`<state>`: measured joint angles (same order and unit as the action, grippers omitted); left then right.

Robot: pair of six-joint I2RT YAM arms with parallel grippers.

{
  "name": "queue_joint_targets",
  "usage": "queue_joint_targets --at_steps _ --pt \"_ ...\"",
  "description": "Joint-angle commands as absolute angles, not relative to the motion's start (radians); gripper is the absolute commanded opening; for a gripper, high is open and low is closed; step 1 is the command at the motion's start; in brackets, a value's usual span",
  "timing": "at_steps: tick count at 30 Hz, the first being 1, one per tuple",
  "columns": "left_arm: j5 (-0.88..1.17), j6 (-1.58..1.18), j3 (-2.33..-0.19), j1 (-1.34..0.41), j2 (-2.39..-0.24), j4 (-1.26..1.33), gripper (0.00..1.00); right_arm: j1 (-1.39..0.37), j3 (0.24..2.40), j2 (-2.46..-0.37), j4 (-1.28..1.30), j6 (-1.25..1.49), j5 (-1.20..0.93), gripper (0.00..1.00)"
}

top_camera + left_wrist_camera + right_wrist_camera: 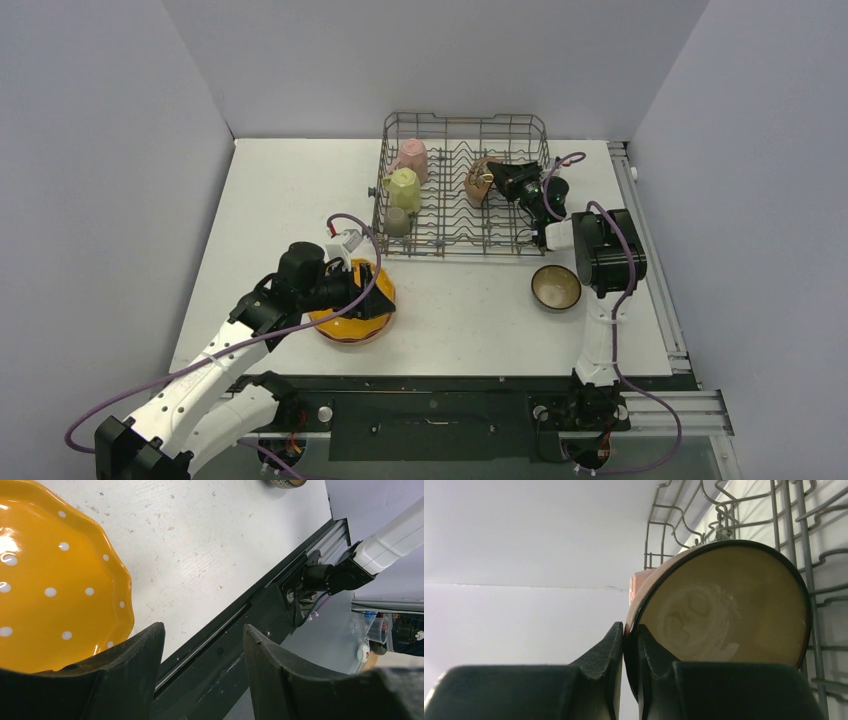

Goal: Load the mixed dishes into the dish rack
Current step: Turn the bowl upside down on the dish rack.

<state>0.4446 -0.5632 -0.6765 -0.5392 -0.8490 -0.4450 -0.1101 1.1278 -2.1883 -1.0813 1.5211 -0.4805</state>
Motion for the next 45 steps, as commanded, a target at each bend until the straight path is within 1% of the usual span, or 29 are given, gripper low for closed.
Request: queue_joint_targets --at_steps 1,7,11,15,21,25,27,31,35,39,42,45 --pt "0.431 -0.542 -0.692 -0.532 -0.845 -0.436 0.55 -0.107 1.079 -2.085 -0.954 1.426 -0.494 0.09" --pt "0.427 -0.542 -0.692 -0.531 -0.838 -0.437 0.55 -0.097 1.015 -2.030 -0.872 1.367 -0.465 0.26" --pt "0.424 -0.541 -0.692 -0.531 -0.833 -0.439 0.55 -0.088 0.965 -2.006 -0.866 1.354 -0.455 0.33" --pt "0.421 -0.542 -0.691 -0.531 -0.830 -0.440 0.55 -0.070 0.913 -1.963 -0.838 1.322 -0.422 0.35" --pt "0.418 -0.543 -0.692 -0.530 -0.830 -0.443 0.55 -0.056 0.901 -1.886 -0.671 1.237 -0.368 0.37" --pt "0.420 -0.543 -0.692 -0.529 -0.830 -0.442 0.55 -0.055 0.939 -1.819 -0.456 1.124 -0.298 0.40" --pt "0.420 -0.544 -0.692 -0.529 -0.829 -0.442 0.55 -0.055 0.972 -1.782 -0.282 1.051 -0.235 0.41" --pt "0.422 -0.543 -0.692 -0.529 -0.822 -0.442 0.55 -0.056 1.020 -1.707 -0.116 0.940 -0.129 0.45" --pt "0.423 -0.543 -0.690 -0.529 -0.816 -0.440 0.55 -0.099 1.071 -1.628 0.008 0.818 -0.054 0.47" --pt "0.427 -0.545 -0.688 -0.529 -0.808 -0.441 0.55 -0.197 1.149 -1.565 0.165 0.702 0.116 0.51" --pt "0.430 -0.546 -0.687 -0.529 -0.798 -0.440 0.55 -0.226 1.177 -1.550 0.217 0.664 0.131 0.52" --pt "0.430 -0.547 -0.686 -0.529 -0.792 -0.439 0.55 -0.243 1.209 -1.578 0.274 0.623 0.120 0.51"
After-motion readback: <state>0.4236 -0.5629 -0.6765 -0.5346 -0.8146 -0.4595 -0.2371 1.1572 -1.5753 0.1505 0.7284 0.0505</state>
